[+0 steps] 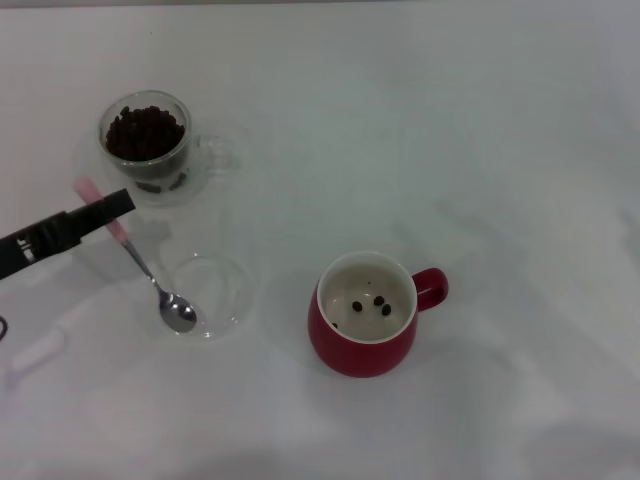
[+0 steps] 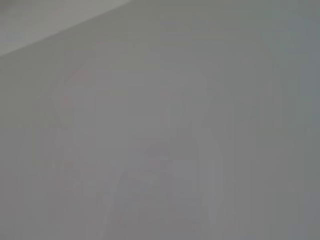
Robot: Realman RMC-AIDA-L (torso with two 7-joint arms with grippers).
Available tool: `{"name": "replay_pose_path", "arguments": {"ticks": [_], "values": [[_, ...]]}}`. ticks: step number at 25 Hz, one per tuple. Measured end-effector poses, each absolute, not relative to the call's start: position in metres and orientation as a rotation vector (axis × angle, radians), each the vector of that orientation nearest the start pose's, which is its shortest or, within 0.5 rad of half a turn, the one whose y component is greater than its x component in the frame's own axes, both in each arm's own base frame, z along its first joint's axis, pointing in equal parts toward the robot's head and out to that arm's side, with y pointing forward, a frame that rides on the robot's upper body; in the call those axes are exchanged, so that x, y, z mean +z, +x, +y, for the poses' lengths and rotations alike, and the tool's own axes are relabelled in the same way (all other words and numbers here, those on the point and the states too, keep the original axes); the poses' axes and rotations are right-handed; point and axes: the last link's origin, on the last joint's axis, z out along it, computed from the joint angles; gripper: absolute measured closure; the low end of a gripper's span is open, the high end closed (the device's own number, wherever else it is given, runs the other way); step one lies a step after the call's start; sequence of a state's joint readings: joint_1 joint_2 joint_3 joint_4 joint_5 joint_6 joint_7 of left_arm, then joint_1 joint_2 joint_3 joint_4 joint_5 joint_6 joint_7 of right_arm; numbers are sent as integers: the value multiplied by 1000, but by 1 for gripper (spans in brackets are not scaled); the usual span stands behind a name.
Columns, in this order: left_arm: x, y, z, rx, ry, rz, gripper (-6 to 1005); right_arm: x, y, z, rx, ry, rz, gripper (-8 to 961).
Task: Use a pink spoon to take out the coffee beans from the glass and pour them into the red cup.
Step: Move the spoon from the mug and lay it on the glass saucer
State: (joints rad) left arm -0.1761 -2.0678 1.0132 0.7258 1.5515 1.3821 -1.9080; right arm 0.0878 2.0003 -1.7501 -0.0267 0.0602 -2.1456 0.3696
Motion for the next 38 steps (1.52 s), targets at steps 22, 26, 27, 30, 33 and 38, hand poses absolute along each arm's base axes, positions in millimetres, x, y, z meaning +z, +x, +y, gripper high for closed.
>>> {"name": "replay_pose_path", "arguments": {"ticks": [22, 26, 27, 30, 33, 38], "values": [[-7, -320, 290, -990, -2158, -1512, 873, 67, 334, 149, 1184, -1537, 100, 350], [-11, -324, 291, -972, -2130, -1537, 872, 66, 334, 151, 1187, -1543, 100, 350], [-12, -324, 291, -969, -2126, -1545, 872, 66, 333, 152, 1187, -1543, 99, 350], [-21, -323, 292, -958, -2138, -1560, 873, 66, 333, 153, 1191, -1543, 96, 350], [-29, -321, 292, -955, -2153, -1576, 873, 66, 332, 155, 1197, -1544, 91, 350], [-34, -318, 292, -956, -2173, -1577, 874, 65, 330, 157, 1204, -1547, 87, 350]]}}
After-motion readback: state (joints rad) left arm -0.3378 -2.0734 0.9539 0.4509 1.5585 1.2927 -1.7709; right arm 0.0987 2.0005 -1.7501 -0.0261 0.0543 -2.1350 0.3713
